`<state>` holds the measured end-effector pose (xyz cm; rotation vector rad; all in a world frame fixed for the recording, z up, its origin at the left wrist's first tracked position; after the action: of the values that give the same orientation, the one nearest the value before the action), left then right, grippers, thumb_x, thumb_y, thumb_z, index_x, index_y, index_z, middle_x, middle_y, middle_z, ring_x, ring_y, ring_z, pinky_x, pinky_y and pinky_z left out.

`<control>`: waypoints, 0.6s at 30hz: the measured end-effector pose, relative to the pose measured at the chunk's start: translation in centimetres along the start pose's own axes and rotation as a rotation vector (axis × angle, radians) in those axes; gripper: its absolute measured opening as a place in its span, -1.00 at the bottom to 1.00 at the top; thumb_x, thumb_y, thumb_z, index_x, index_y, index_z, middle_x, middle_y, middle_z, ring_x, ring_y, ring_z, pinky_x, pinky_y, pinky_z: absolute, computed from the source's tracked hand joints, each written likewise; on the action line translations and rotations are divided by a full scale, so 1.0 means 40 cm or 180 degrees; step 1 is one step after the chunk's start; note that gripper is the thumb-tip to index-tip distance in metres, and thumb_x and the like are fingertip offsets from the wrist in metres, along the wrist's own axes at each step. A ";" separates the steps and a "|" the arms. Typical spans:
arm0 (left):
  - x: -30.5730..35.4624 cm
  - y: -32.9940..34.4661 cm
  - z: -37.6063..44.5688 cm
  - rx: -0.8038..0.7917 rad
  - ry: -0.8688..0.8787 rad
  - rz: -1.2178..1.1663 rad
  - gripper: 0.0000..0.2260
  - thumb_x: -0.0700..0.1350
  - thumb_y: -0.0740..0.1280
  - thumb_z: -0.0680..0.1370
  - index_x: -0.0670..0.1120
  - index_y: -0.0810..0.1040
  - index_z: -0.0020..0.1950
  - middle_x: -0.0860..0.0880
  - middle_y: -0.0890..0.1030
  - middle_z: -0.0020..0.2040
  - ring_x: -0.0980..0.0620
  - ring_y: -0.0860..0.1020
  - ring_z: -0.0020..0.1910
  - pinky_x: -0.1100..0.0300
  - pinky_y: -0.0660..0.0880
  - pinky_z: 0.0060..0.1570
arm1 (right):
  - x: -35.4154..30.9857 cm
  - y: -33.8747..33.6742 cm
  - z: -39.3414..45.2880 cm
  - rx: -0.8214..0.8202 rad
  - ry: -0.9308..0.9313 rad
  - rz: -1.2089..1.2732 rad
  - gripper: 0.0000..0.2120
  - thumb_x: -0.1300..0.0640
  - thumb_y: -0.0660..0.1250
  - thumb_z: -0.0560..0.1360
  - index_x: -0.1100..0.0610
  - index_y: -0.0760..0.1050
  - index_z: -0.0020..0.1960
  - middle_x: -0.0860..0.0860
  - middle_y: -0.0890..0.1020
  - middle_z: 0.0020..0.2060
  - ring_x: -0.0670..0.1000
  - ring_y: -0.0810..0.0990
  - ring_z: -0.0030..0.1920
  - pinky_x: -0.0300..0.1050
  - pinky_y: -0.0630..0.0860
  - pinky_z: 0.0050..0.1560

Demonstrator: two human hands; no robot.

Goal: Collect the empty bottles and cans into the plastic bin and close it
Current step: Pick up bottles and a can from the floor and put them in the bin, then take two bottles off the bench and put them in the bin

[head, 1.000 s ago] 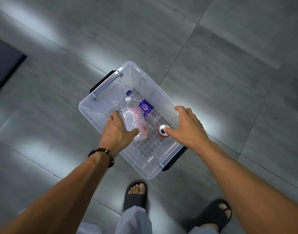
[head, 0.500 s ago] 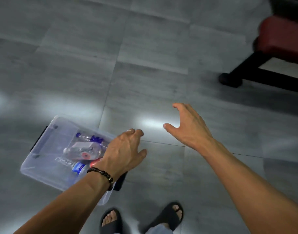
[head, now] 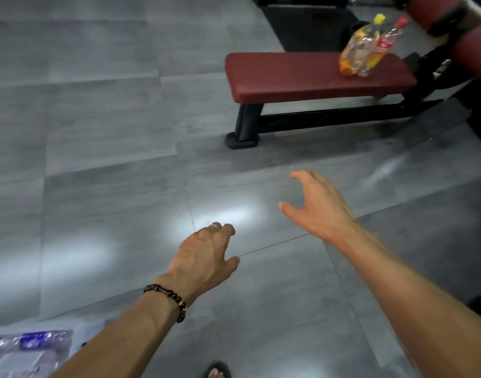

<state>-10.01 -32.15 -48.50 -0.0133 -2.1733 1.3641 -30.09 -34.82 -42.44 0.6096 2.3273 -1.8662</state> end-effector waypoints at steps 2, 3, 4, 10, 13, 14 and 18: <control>0.077 -0.009 0.072 -0.0059 0.0118 0.0027 -0.55 0.11 0.30 0.52 -0.01 0.35 0.36 0.02 0.49 0.18 -0.03 0.52 0.11 0.12 0.47 0.05 | 0.074 -0.058 0.033 0.0099 0.0107 -0.0010 -0.37 -0.09 0.39 0.46 0.01 0.26 0.45 0.00 0.40 0.34 0.10 0.41 0.32 -0.02 0.39 0.23; 0.114 -0.016 0.116 -0.0089 0.0179 0.0042 -0.54 0.11 0.30 0.52 -0.01 0.35 0.36 0.01 0.49 0.19 -0.03 0.52 0.12 0.12 0.47 0.06 | 0.113 -0.087 0.055 0.0137 0.0169 -0.0008 -0.37 -0.10 0.39 0.45 0.02 0.27 0.44 0.00 0.41 0.34 0.10 0.41 0.32 -0.02 0.39 0.23; 0.138 -0.025 0.149 -0.0109 0.0232 0.0065 -0.54 0.12 0.30 0.52 -0.01 0.35 0.36 0.01 0.48 0.20 -0.03 0.52 0.13 0.12 0.47 0.08 | 0.138 -0.106 0.074 0.0148 0.0201 0.0016 -0.37 -0.09 0.39 0.45 0.02 0.27 0.44 0.01 0.41 0.33 0.10 0.41 0.32 -0.02 0.39 0.24; 0.274 -0.089 0.432 -0.0226 0.0496 0.0203 -0.52 0.15 0.31 0.51 -0.01 0.35 0.37 0.01 0.48 0.23 -0.04 0.50 0.17 0.12 0.44 0.11 | 0.291 -0.252 0.271 0.0333 0.0385 0.0066 -0.37 -0.08 0.39 0.47 0.02 0.25 0.45 0.00 0.39 0.36 0.07 0.40 0.33 -0.02 0.39 0.23; 0.336 -0.135 0.613 -0.0267 0.0631 0.0225 -0.51 0.16 0.31 0.51 0.00 0.35 0.37 0.01 0.49 0.25 -0.03 0.50 0.20 0.12 0.43 0.12 | 0.374 -0.323 0.397 0.0397 0.0585 0.0119 -0.37 -0.08 0.39 0.47 0.01 0.24 0.46 -0.01 0.37 0.36 0.06 0.39 0.34 -0.03 0.40 0.21; 0.358 -0.150 0.675 -0.0295 0.0674 0.0232 -0.50 0.17 0.31 0.51 0.00 0.35 0.38 0.01 0.49 0.26 -0.03 0.50 0.21 0.12 0.43 0.13 | 0.403 -0.344 0.441 0.0423 0.0654 0.0132 -0.37 -0.08 0.39 0.47 0.01 0.24 0.46 -0.01 0.38 0.36 0.06 0.39 0.34 -0.03 0.40 0.21; 0.461 -0.228 0.891 -0.0375 0.0803 0.0279 -0.51 0.17 0.30 0.52 0.00 0.33 0.37 -0.01 0.48 0.26 -0.07 0.50 0.18 0.14 0.40 0.03 | 0.506 -0.440 0.599 0.0494 0.0923 0.0240 -0.36 -0.08 0.40 0.45 0.01 0.25 0.45 -0.01 0.40 0.32 0.05 0.41 0.32 -0.04 0.41 0.23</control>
<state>-39.53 -60.47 -43.87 -0.3120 -2.0557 1.2072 -59.13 -55.70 -38.65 1.0351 2.2952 -2.0574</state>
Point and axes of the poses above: each hand's wrist, its own z-axis towards the middle knuckle, its own y-axis out of the palm, x = y × z, the point moved 6 cm from there along z, towards the middle knuckle
